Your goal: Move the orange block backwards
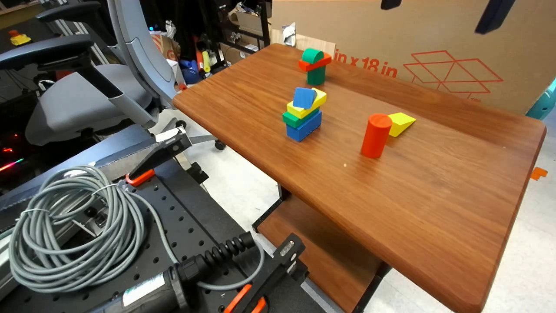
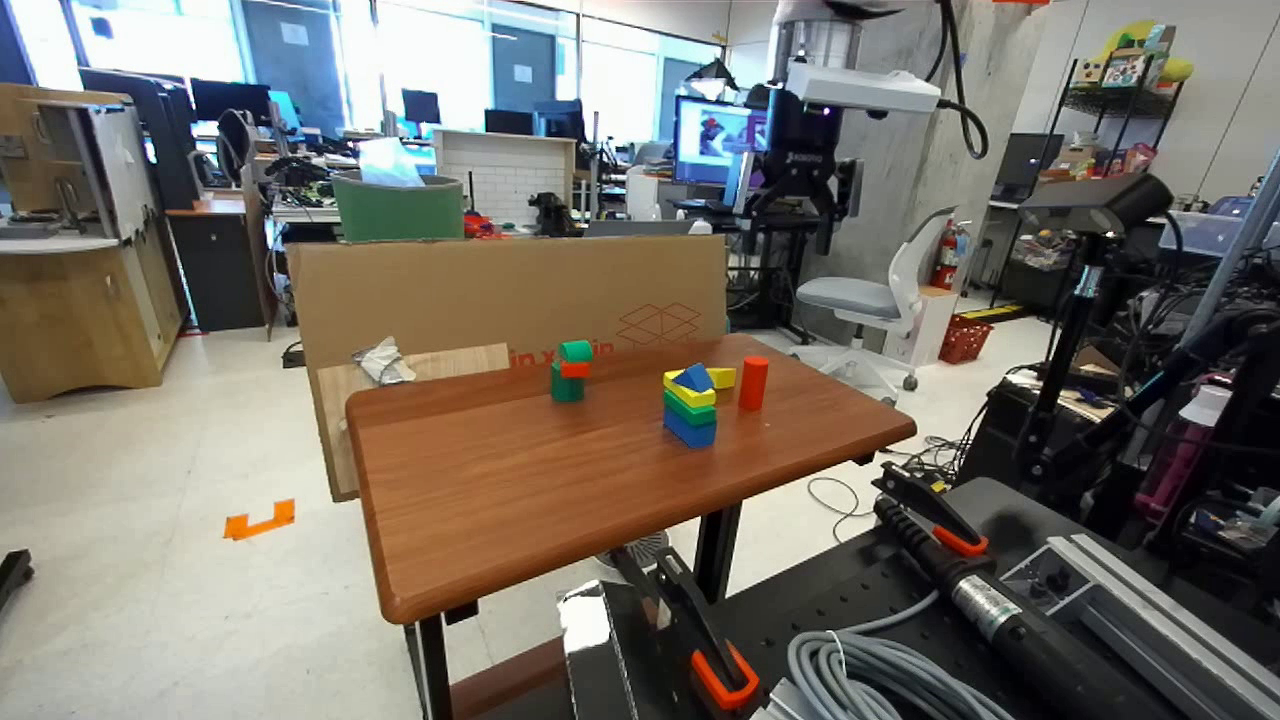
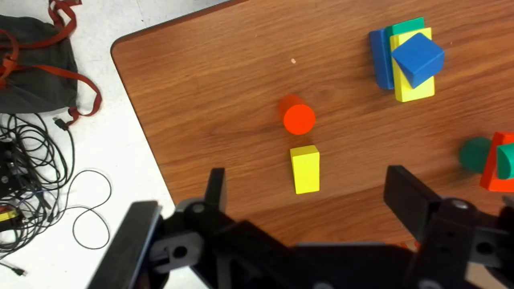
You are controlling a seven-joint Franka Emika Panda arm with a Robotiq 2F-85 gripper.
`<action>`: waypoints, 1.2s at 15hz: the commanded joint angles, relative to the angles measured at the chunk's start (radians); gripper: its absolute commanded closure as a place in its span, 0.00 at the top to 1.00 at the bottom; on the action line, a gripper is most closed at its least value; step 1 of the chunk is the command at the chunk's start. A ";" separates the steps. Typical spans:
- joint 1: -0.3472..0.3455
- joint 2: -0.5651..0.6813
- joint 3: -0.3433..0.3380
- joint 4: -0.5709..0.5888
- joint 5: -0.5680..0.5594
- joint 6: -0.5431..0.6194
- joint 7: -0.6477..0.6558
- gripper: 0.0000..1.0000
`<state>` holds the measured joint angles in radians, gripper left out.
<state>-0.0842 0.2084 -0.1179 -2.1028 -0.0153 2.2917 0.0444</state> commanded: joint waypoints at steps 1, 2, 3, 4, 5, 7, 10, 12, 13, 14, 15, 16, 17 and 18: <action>-0.013 0.057 -0.001 0.010 -0.011 0.060 -0.012 1.00; -0.013 0.071 -0.004 0.010 -0.020 0.073 -0.011 1.00; -0.011 0.084 -0.008 0.009 -0.029 0.089 -0.010 1.00; -0.007 0.100 -0.013 0.009 -0.045 0.106 0.000 1.00; -0.005 0.115 -0.017 0.011 -0.060 0.119 0.004 1.00; 0.001 0.143 -0.024 0.014 -0.091 0.148 0.016 1.00; 0.008 0.172 -0.028 0.010 -0.126 0.188 0.022 1.00; 0.014 0.192 -0.026 0.008 -0.139 0.212 0.027 1.00; 0.018 0.202 -0.025 0.006 -0.146 0.224 0.030 1.00; 0.021 0.210 -0.024 0.005 -0.148 0.232 0.031 1.00; 0.025 0.218 -0.024 0.002 -0.150 0.234 0.029 1.00; 0.030 0.225 -0.024 -0.002 -0.151 0.243 0.030 1.00; 0.035 0.227 -0.021 -0.008 -0.146 0.241 0.031 1.00; 0.039 0.231 -0.019 -0.011 -0.144 0.244 0.030 1.00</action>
<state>-0.0627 0.4261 -0.1350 -2.1028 -0.1360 2.4999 0.0517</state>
